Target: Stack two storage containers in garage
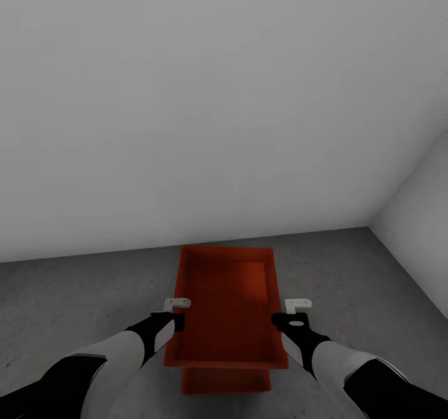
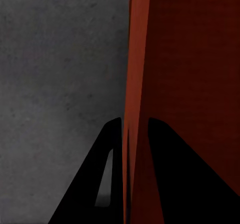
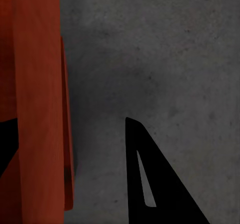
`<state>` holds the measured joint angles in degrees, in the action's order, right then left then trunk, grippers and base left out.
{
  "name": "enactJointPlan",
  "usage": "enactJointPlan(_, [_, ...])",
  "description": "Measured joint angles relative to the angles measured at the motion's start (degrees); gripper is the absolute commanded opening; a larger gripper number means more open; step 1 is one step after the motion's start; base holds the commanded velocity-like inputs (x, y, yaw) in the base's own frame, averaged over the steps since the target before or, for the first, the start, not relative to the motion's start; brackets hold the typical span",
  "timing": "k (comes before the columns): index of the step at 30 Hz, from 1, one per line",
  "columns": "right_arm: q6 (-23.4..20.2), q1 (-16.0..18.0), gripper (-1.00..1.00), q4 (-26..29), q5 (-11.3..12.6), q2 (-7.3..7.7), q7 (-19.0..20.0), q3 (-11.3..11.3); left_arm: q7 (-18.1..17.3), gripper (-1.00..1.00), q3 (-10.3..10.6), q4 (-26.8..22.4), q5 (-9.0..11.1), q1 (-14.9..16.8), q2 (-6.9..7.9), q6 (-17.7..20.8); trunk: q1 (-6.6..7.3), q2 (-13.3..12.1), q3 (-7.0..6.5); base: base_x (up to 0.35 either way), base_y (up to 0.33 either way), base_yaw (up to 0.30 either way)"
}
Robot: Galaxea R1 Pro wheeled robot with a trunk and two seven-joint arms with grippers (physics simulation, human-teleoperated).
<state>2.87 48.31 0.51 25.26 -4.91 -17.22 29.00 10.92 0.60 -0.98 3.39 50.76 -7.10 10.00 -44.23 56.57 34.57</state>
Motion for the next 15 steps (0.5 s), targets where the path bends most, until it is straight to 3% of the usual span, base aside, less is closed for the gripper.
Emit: enactJointPlan(15, [0.00, 0.00, -1.00, 0.00, 0.00, 0.02, 0.00, 0.00, 0.04, -1.00, -0.03, 0.01, -0.01, 0.00, -0.03, 0.00, 0.00, 0.00, 0.00, 0.000, -0.004, 0.000])
